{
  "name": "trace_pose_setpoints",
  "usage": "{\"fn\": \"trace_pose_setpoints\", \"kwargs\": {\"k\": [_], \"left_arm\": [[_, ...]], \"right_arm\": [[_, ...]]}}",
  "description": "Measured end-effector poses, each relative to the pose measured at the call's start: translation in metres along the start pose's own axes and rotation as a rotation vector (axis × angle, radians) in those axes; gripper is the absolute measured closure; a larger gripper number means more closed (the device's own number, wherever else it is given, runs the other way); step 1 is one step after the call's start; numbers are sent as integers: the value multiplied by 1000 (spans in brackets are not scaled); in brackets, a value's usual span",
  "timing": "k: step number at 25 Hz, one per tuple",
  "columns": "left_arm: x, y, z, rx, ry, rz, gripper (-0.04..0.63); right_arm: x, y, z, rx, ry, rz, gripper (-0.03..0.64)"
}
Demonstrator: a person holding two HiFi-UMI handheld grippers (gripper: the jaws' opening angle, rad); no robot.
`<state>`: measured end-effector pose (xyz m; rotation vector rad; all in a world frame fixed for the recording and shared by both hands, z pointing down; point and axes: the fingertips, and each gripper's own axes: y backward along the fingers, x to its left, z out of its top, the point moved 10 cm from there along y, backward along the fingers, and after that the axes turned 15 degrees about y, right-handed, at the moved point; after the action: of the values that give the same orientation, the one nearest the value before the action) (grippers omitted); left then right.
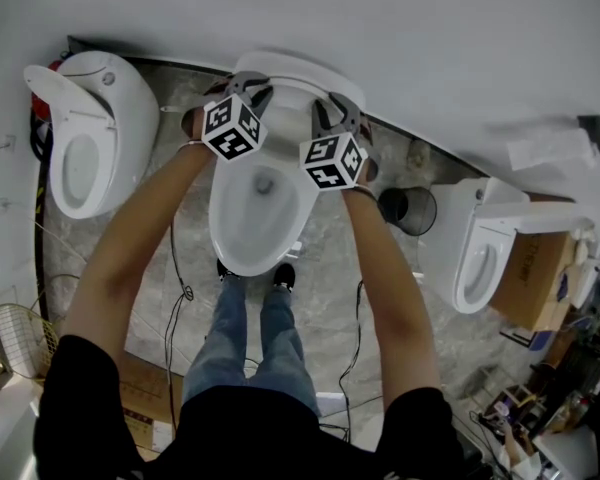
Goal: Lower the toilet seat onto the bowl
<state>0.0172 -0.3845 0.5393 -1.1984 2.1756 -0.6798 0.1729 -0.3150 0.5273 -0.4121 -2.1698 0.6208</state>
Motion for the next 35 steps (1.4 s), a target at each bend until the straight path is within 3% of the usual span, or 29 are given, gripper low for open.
{"fn": "trace_pose_setpoints", "kwargs": {"k": [9, 35], "left_arm": [[-4, 3, 2, 20, -63, 21, 543], [-50, 60, -26, -41, -88, 50, 546]], "right_arm": [[3, 2, 2, 3, 30, -2, 518], [46, 64, 8, -52, 48, -28, 531]]}}
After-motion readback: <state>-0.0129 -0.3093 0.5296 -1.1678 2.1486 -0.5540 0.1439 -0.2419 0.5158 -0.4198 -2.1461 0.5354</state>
